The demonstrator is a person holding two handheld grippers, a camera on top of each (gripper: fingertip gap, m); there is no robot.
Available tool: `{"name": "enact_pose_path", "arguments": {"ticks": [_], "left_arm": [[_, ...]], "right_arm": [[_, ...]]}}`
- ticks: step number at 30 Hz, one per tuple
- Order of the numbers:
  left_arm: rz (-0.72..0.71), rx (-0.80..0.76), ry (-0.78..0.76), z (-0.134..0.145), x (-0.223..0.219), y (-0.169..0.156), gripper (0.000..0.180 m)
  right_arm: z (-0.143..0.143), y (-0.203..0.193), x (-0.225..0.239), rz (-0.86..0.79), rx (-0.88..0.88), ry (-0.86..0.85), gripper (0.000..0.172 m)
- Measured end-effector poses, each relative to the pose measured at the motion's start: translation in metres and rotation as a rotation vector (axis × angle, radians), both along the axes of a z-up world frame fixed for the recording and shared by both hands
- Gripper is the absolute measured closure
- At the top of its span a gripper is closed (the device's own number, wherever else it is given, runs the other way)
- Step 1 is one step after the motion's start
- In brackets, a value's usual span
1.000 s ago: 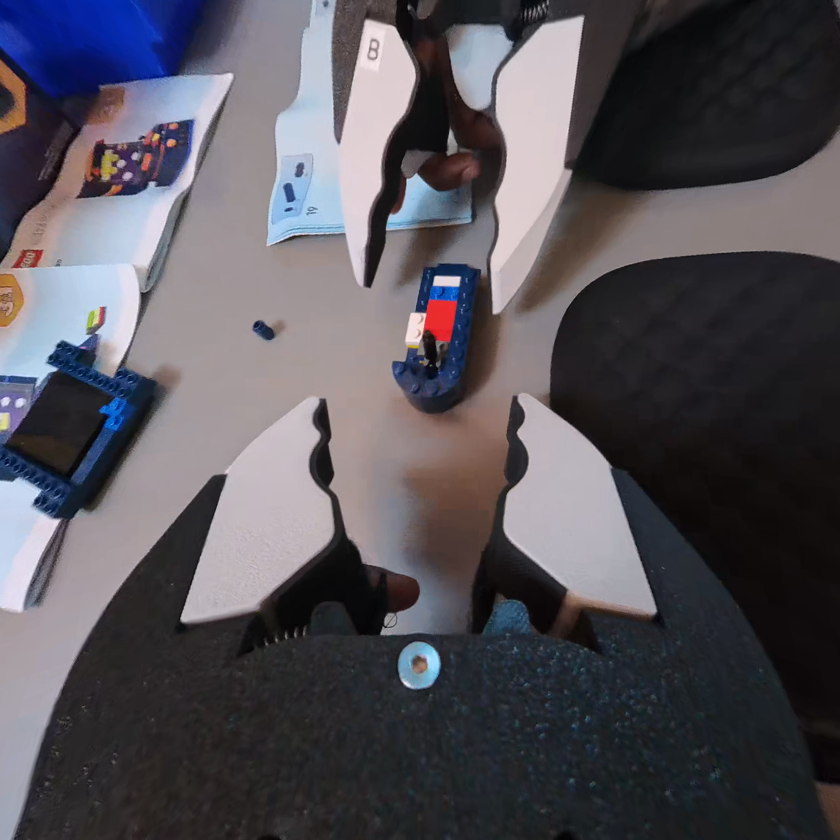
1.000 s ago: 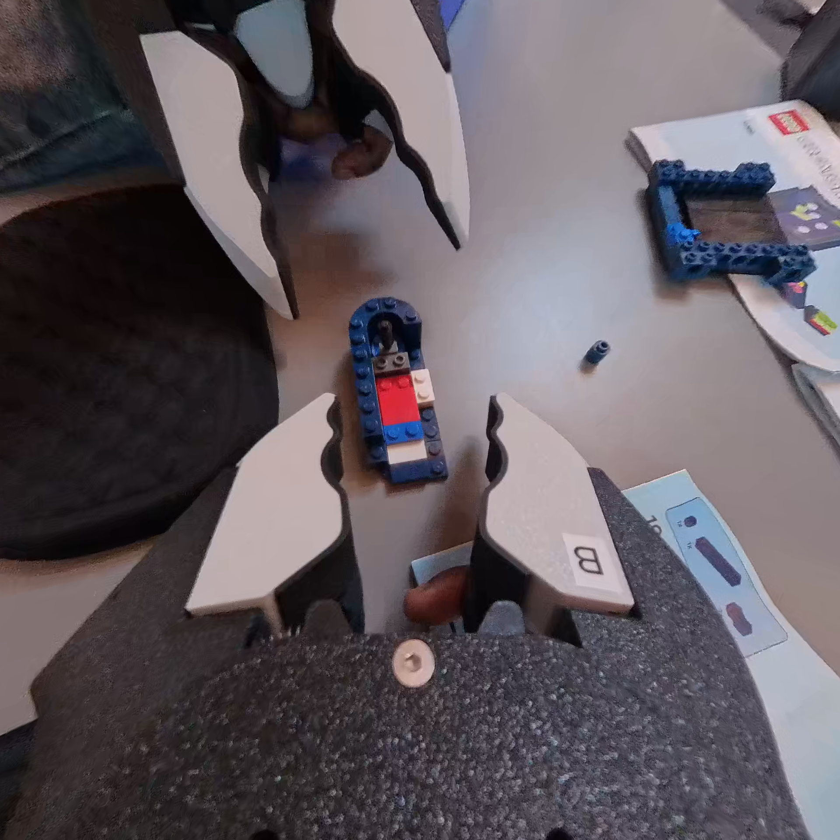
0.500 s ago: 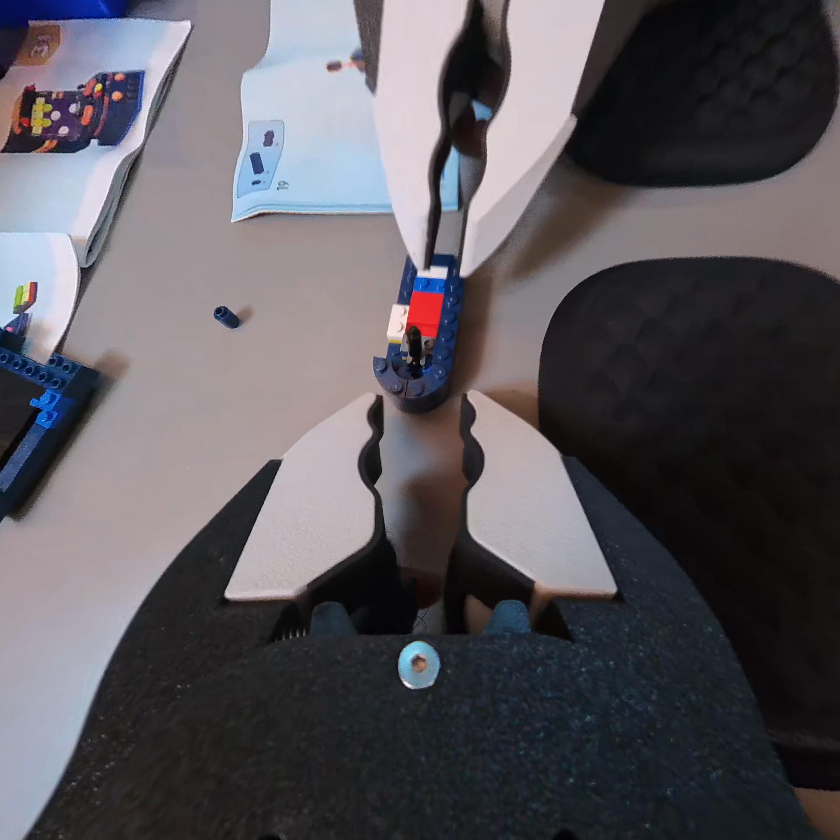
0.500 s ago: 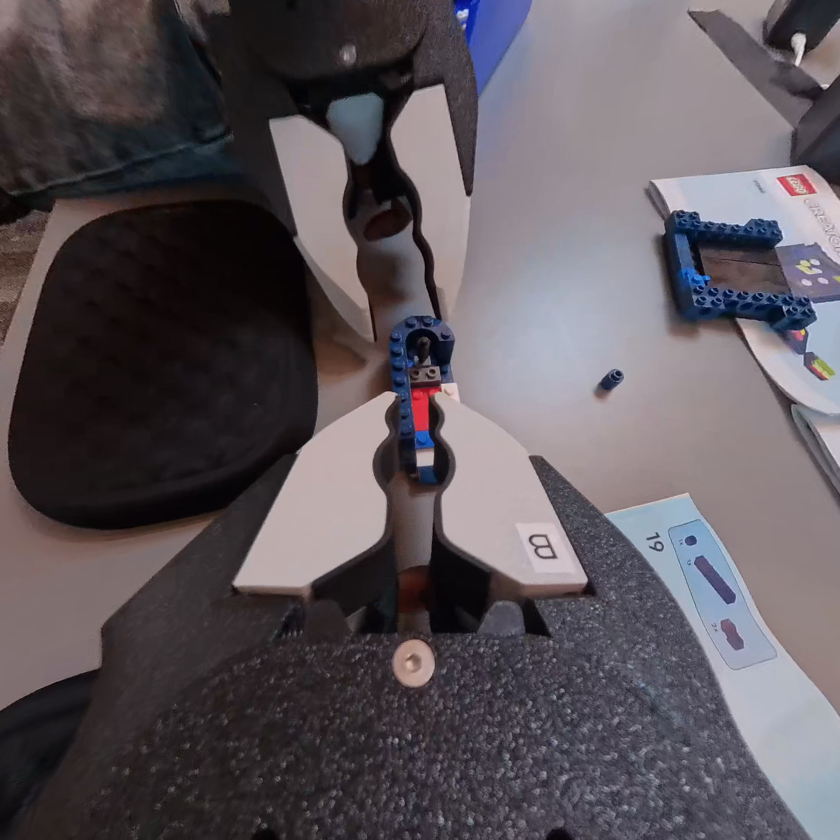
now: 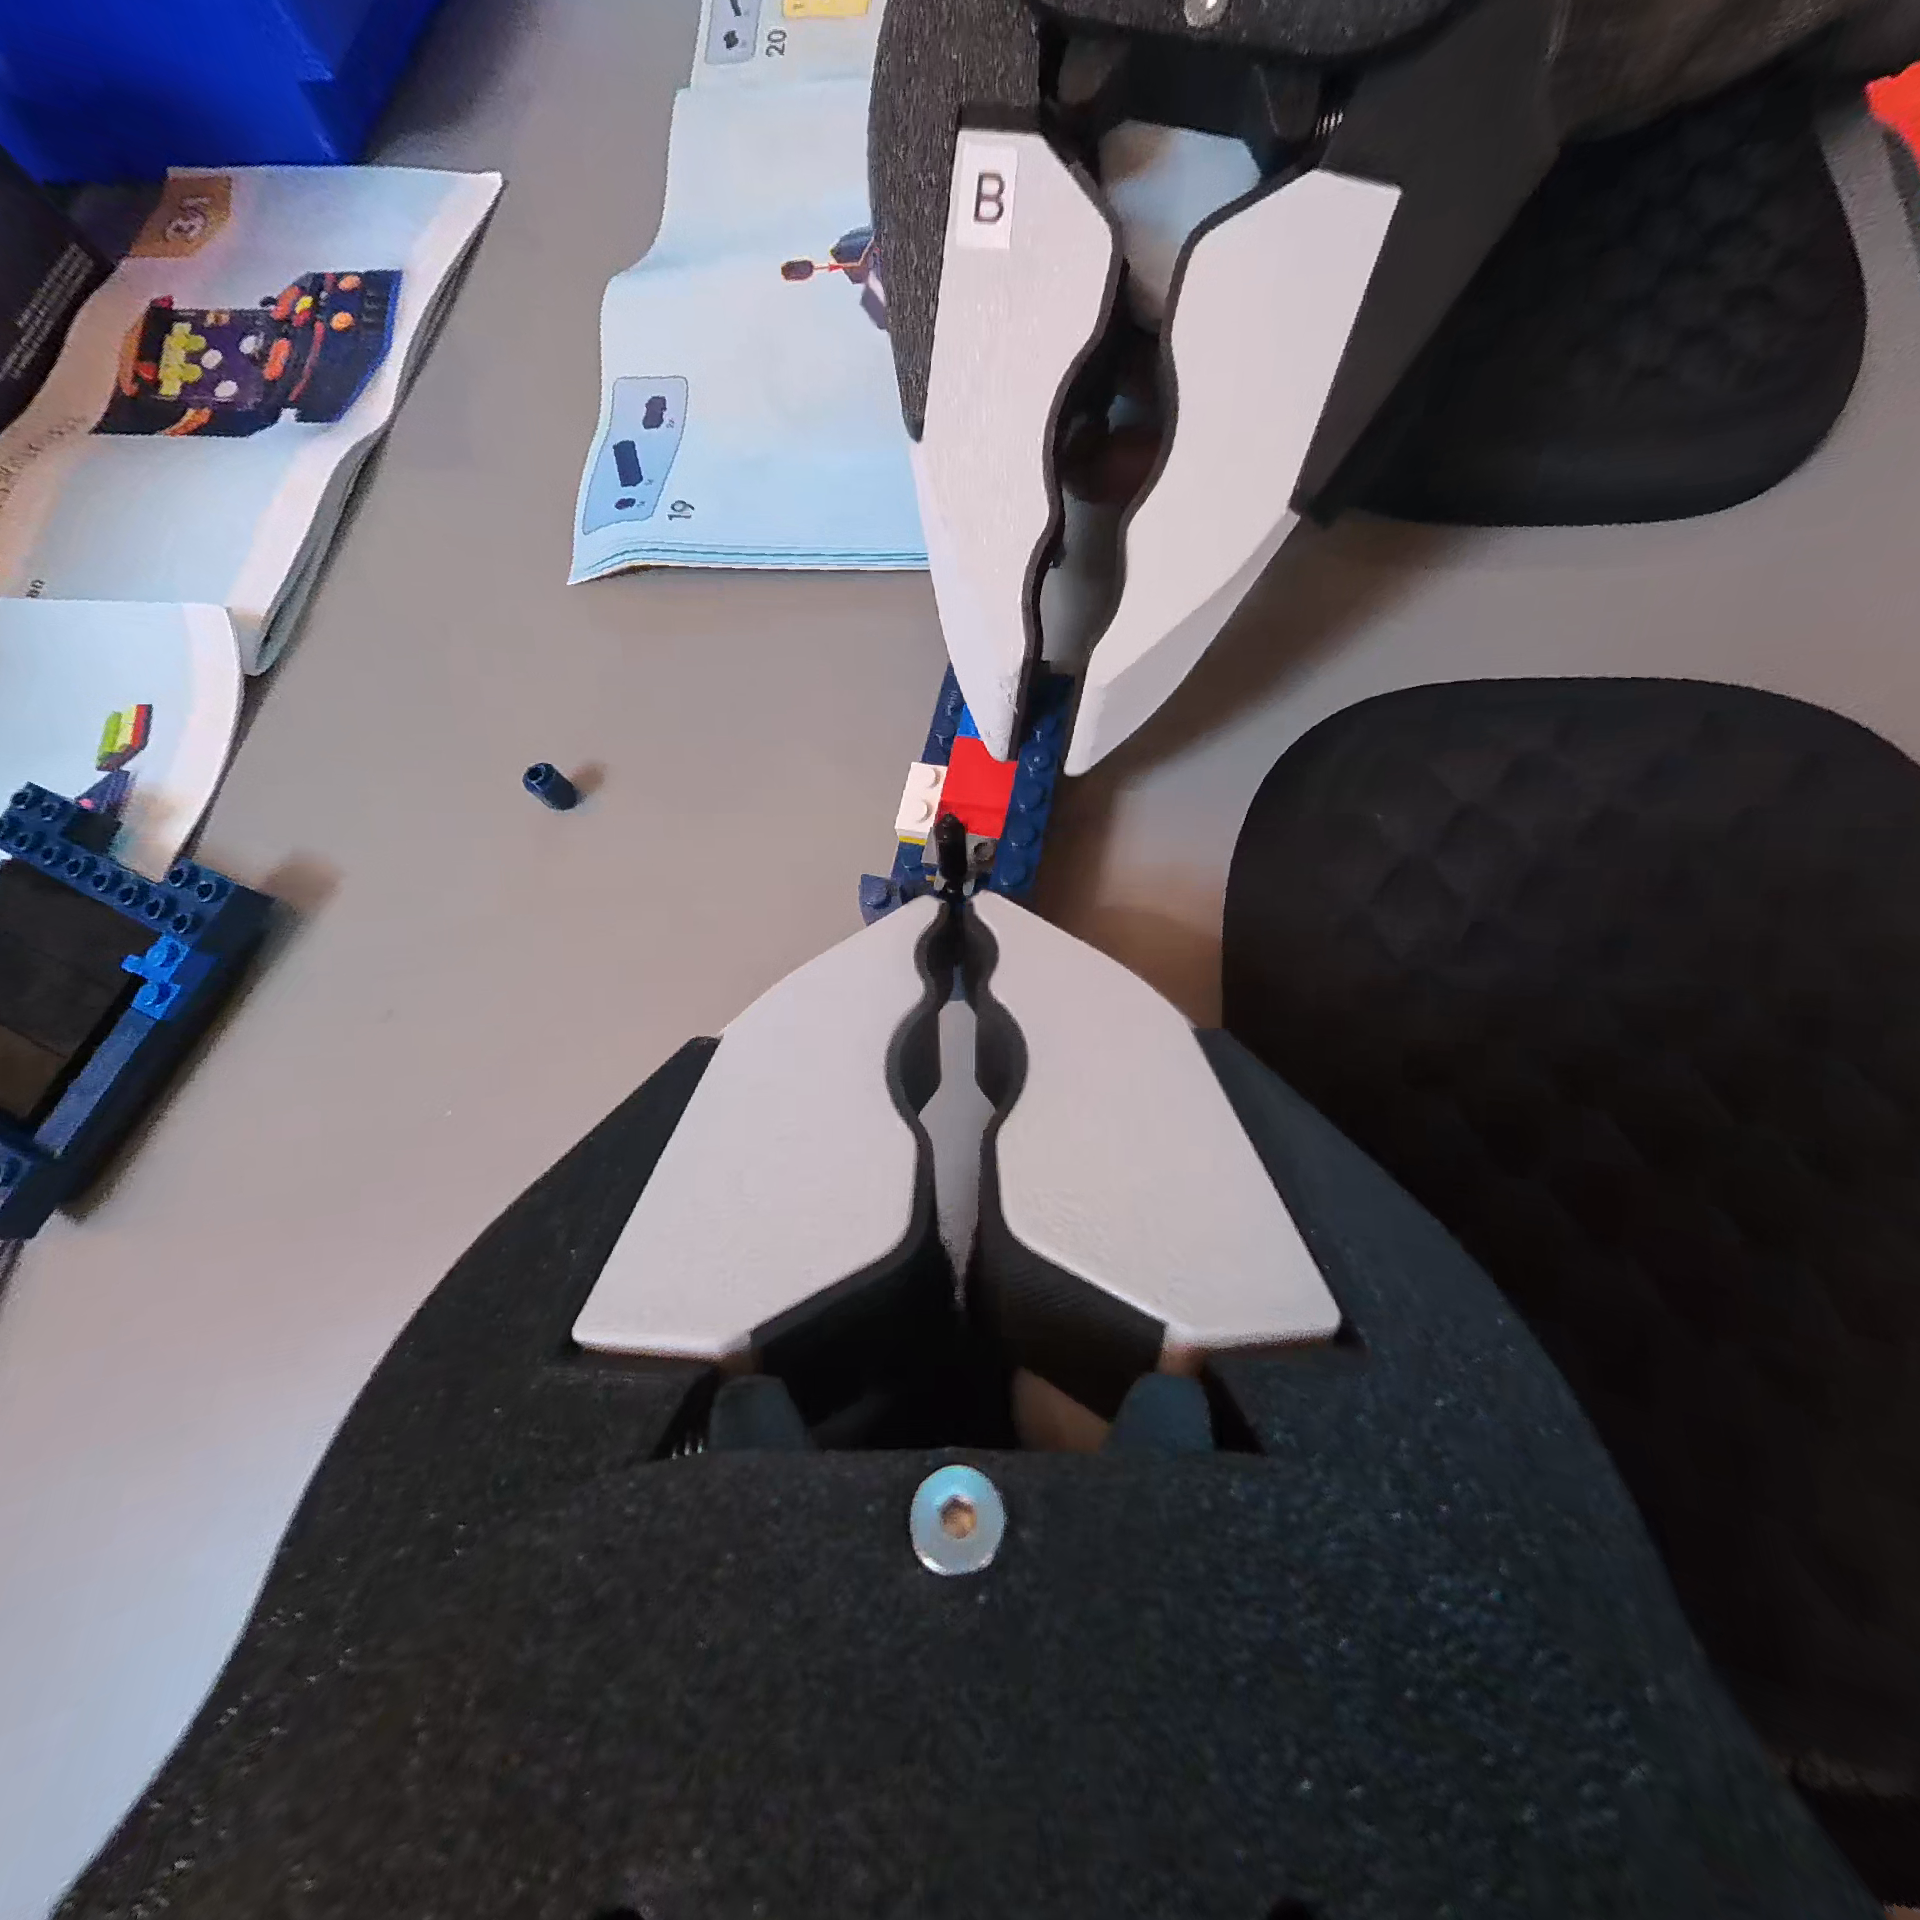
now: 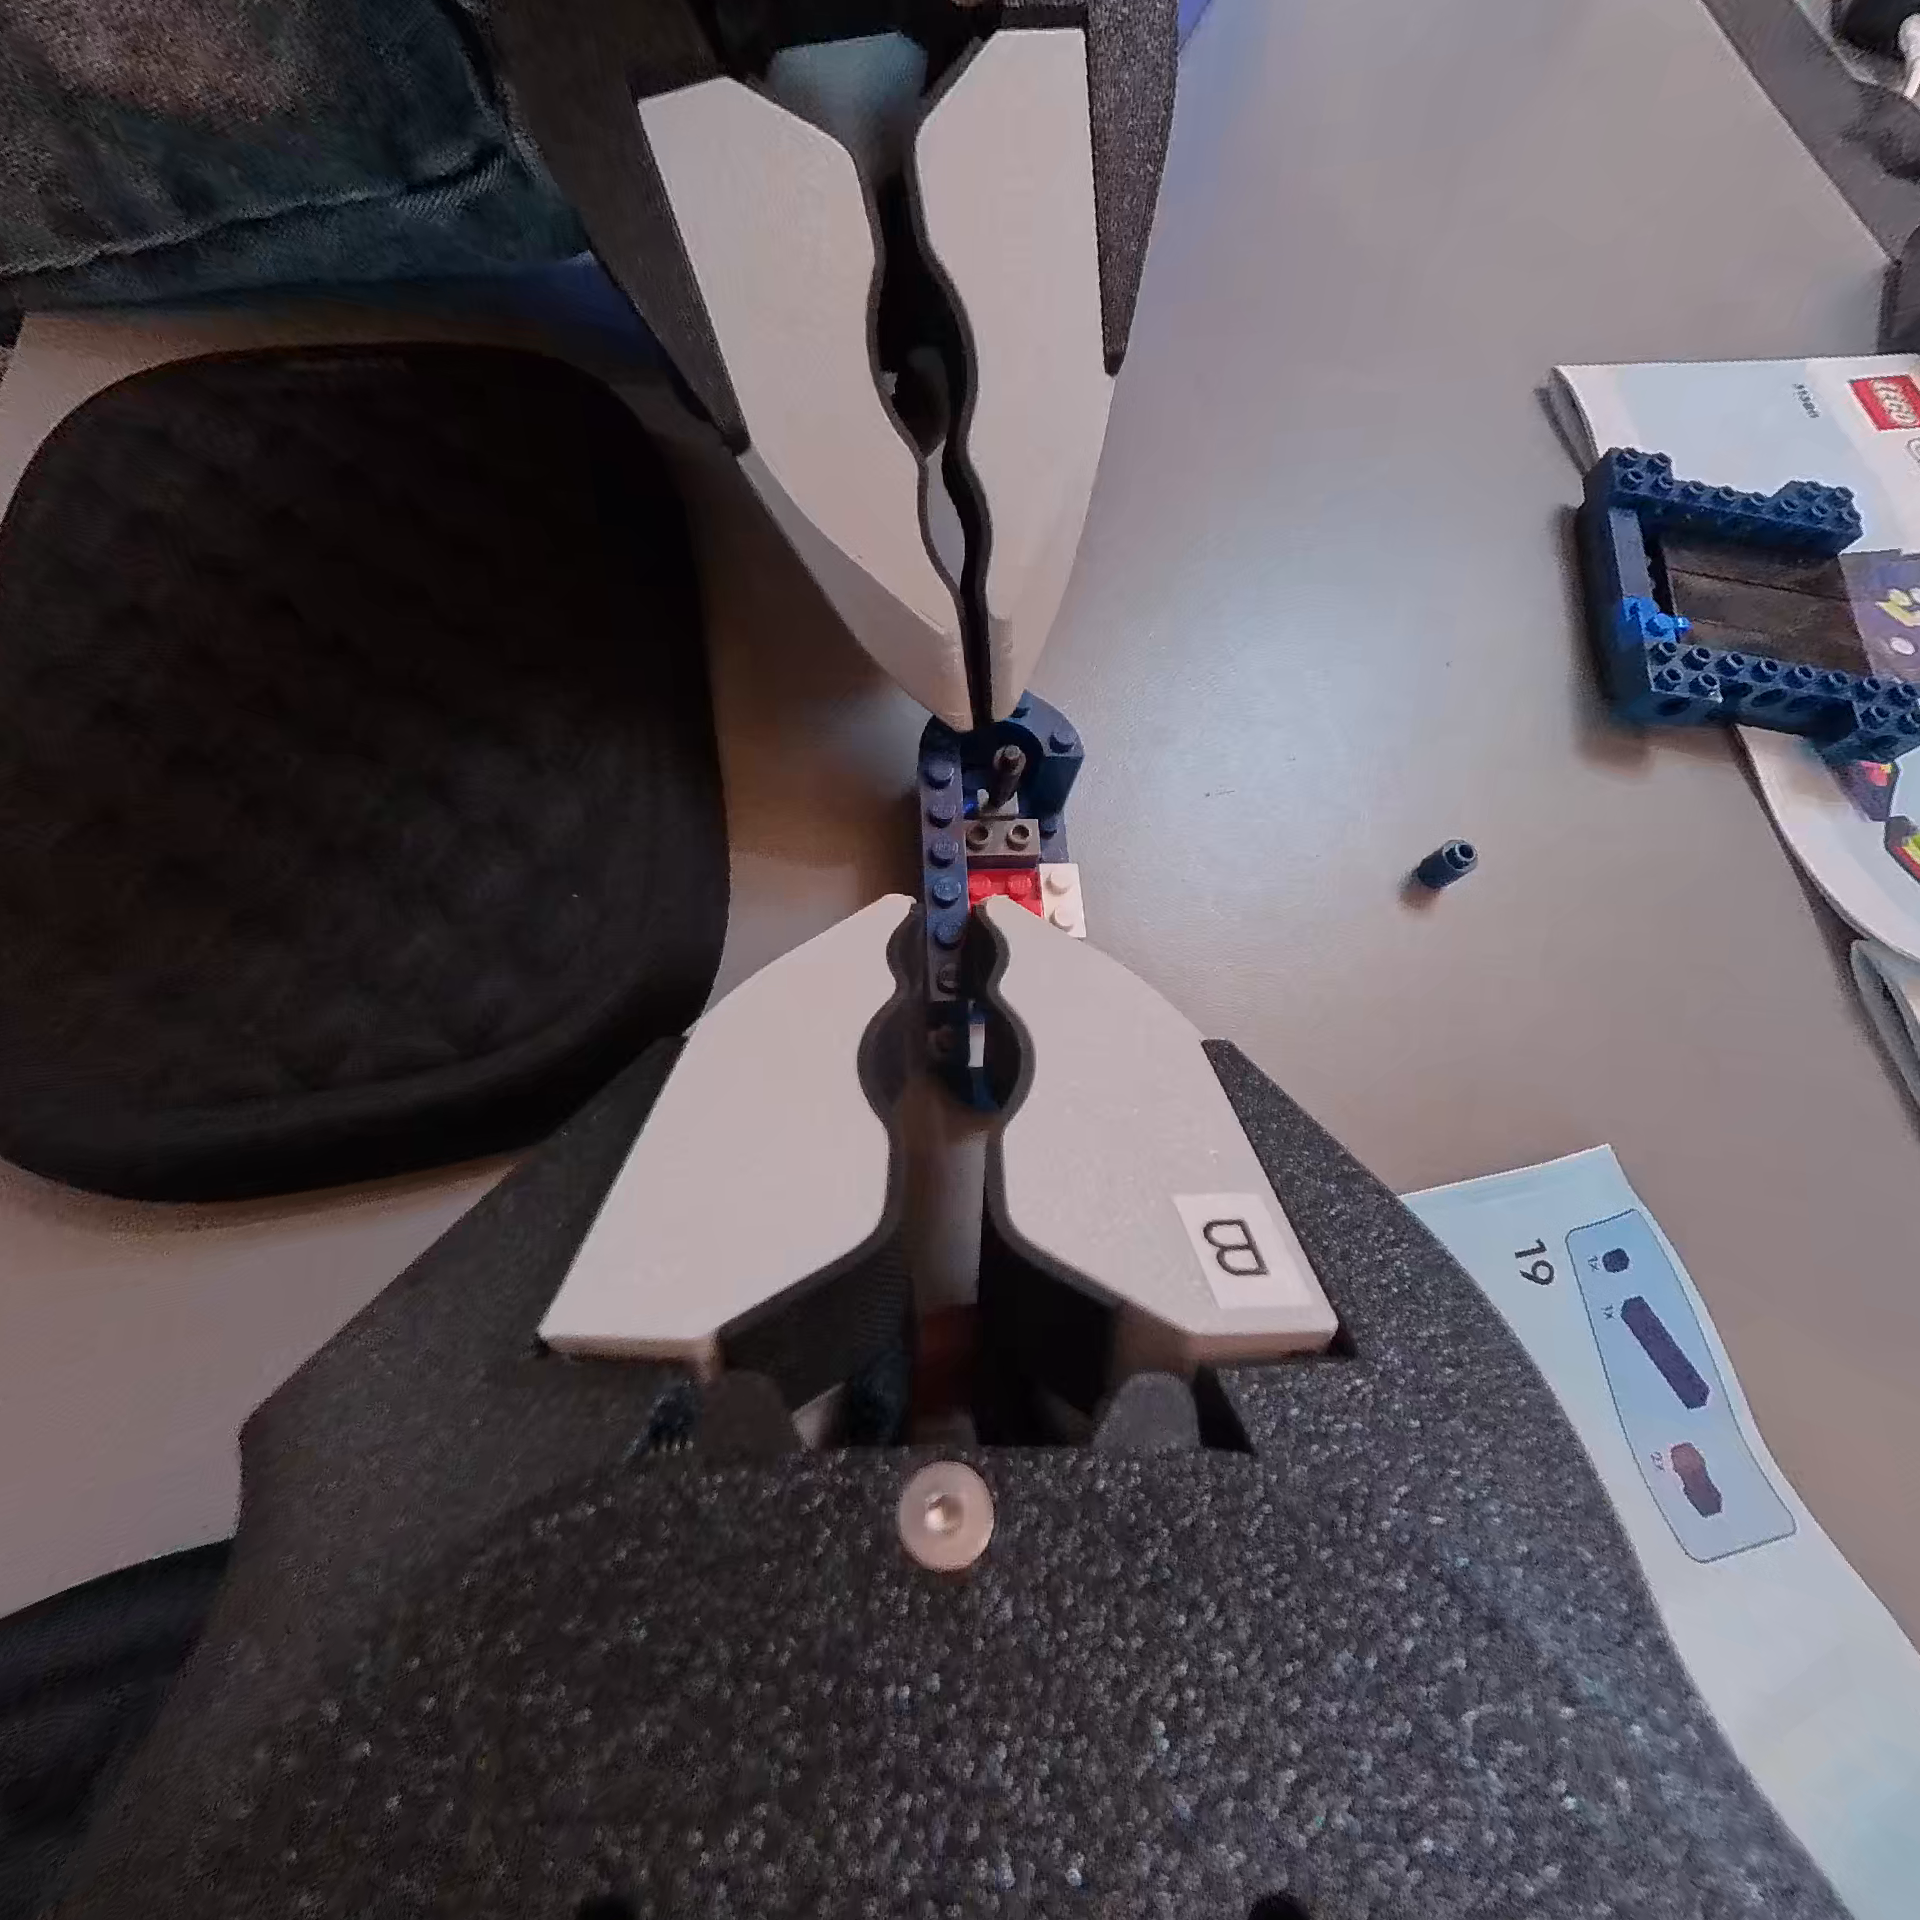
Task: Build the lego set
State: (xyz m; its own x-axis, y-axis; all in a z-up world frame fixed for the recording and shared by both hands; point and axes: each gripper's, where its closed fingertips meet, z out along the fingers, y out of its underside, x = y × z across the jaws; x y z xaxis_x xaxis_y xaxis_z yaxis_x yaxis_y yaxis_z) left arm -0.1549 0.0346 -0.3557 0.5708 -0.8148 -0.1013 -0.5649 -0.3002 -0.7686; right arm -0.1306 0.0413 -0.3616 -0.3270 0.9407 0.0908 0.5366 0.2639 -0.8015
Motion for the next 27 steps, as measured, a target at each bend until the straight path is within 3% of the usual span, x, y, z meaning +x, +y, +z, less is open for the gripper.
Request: {"name": "enact_pose_path", "arguments": {"ticks": [27], "left_arm": [[0.076,-0.042,0.05,-0.0019,-0.0021,-0.0003,0.18]], "right_arm": [[-0.0014,-0.0012,-0.0007,-0.035,-0.007,-0.05,0.163]]}}
